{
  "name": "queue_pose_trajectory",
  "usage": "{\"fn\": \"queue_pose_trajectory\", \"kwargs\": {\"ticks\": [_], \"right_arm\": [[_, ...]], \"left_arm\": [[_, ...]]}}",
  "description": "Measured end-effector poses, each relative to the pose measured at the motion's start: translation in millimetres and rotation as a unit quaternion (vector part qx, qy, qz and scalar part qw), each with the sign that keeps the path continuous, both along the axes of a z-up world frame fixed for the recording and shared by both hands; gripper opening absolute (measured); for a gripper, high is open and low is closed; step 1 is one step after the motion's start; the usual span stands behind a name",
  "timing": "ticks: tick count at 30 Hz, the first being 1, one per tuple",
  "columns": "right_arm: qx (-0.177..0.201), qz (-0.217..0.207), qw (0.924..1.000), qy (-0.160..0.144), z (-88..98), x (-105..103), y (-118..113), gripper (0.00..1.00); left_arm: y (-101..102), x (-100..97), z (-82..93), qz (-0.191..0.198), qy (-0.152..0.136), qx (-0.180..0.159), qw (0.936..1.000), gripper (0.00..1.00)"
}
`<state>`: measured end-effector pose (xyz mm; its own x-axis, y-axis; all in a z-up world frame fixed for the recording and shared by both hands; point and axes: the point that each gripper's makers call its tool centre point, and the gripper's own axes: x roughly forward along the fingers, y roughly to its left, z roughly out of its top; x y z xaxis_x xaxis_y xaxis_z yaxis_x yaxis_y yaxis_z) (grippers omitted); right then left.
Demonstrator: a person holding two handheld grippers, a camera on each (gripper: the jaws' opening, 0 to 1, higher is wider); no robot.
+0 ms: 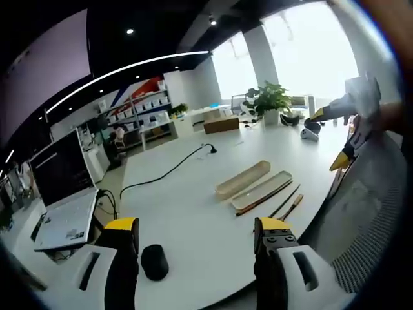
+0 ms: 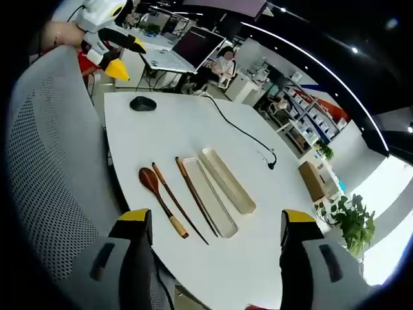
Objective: Arrange the utensils inside the cutlery case until each visible utensil rests in its matching compartment.
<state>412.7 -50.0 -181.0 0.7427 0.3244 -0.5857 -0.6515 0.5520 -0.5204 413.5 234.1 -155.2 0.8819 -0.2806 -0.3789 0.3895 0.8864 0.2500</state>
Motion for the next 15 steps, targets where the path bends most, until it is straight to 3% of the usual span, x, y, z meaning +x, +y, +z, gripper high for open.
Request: {"fn": "queue_pose_trajectory", "kwargs": {"ticks": [10, 12, 15], "right_arm": [[0.004, 0.018, 0.9996, 0.022, -1.0, -0.1, 2.2, 0.74], [0.031, 0.024, 0.999, 0.021, 3.7, -0.5, 8.2, 0.73], [0.044, 0.016, 0.9984, 0.033, 4.5, 1.5, 5.2, 0.74]], "left_arm": [[1.8, 1.8, 1.2, -0.001, -0.003, 0.0, 1.0, 0.68], [8.2, 3.7, 4.9, 0.011, -0.014, 0.013, 0.9998, 0.69], [7.1, 3.1, 3.2, 0.008, -0.006, 0.0, 0.9999, 0.67]]}}
